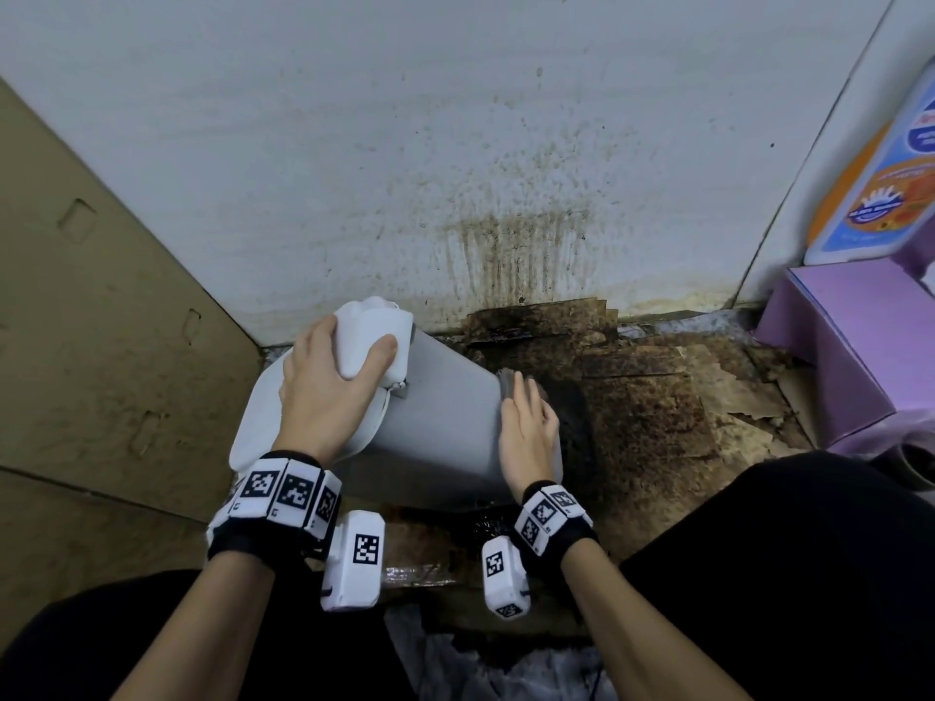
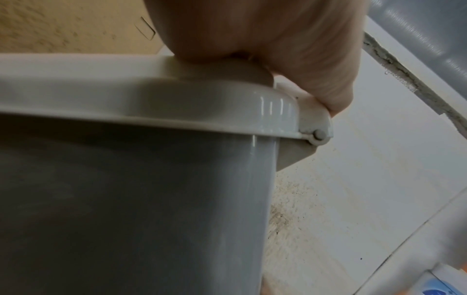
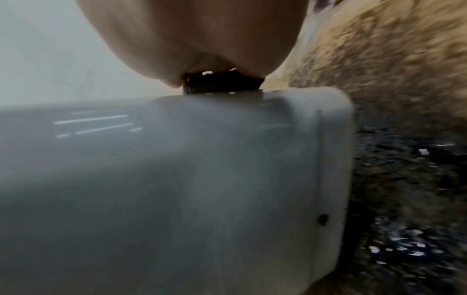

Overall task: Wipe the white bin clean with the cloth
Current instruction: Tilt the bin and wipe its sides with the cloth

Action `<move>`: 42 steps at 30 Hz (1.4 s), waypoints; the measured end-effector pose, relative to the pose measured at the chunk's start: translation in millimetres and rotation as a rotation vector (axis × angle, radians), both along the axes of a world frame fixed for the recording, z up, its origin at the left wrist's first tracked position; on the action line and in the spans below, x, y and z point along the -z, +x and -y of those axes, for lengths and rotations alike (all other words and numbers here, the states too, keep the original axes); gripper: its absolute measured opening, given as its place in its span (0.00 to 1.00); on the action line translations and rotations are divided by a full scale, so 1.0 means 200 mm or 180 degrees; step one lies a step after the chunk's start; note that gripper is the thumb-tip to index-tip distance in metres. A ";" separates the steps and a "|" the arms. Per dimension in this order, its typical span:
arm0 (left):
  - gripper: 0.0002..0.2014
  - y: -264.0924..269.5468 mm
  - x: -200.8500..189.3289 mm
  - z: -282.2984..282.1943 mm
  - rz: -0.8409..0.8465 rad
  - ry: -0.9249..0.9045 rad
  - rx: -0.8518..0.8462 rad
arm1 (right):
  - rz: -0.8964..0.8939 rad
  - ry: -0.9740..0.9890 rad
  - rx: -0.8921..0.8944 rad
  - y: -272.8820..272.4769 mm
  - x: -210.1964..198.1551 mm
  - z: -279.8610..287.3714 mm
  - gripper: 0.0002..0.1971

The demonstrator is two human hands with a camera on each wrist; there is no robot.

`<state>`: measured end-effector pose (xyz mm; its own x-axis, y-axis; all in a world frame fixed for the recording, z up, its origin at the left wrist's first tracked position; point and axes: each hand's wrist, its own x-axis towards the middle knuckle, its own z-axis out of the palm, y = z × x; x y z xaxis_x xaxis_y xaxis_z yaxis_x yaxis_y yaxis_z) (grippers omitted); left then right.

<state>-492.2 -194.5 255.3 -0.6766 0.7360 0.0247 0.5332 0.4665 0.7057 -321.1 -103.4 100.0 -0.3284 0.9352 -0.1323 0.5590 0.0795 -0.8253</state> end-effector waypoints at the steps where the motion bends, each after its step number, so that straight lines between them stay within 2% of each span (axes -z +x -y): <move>1: 0.54 0.00 0.00 0.00 -0.0022 -0.0013 -0.0001 | -0.0218 -0.0022 -0.0042 -0.04 -0.07 0.03 0.27; 3: 0.53 0.00 0.00 -0.01 -0.0070 -0.0042 -0.0007 | -0.0664 0.0019 -0.0197 -0.13 -0.19 0.07 0.27; 5: 0.53 0.01 0.01 -0.01 -0.0095 -0.0038 -0.0016 | -0.0890 0.0471 -0.0526 -0.23 -0.30 0.11 0.30; 6: 0.53 0.01 0.01 -0.01 -0.0082 -0.0029 -0.0020 | -0.0906 0.0721 -0.0697 -0.26 -0.32 0.12 0.31; 8: 0.53 0.00 0.00 0.00 -0.0020 -0.0001 -0.0024 | -0.0986 0.0724 -0.0800 -0.28 -0.35 0.14 0.29; 12: 0.53 -0.01 0.00 0.01 0.0024 0.0034 0.0004 | -0.0632 0.1005 -0.0870 -0.20 -0.27 0.09 0.27; 21: 0.53 0.00 0.00 0.01 0.0067 0.0044 -0.0004 | -0.0115 0.0196 -0.0364 0.03 0.11 -0.09 0.32; 25: 0.53 0.01 0.00 0.02 0.0055 0.0062 -0.0002 | 0.0122 -0.0291 -0.0088 0.14 0.22 -0.15 0.25; 28: 0.53 0.01 0.00 0.01 0.0006 0.0055 0.0003 | 0.0083 -0.0471 0.0027 0.15 0.23 -0.15 0.25; 32: 0.53 0.00 0.00 0.01 -0.0005 0.0011 0.0003 | 0.0007 -0.0406 0.0038 0.11 0.11 -0.08 0.25; 35: 0.53 0.00 0.00 0.00 -0.0059 -0.0009 -0.0005 | -0.0012 0.0013 0.0096 0.04 0.04 0.02 0.31; 38: 0.53 0.01 0.01 -0.01 -0.0096 -0.0063 -0.0025 | -0.0555 0.0024 0.0160 -0.08 -0.12 0.17 0.30; 42: 0.53 0.01 0.01 -0.01 -0.0096 -0.0060 -0.0053 | -0.1236 0.0516 -0.0279 -0.21 -0.38 0.38 0.27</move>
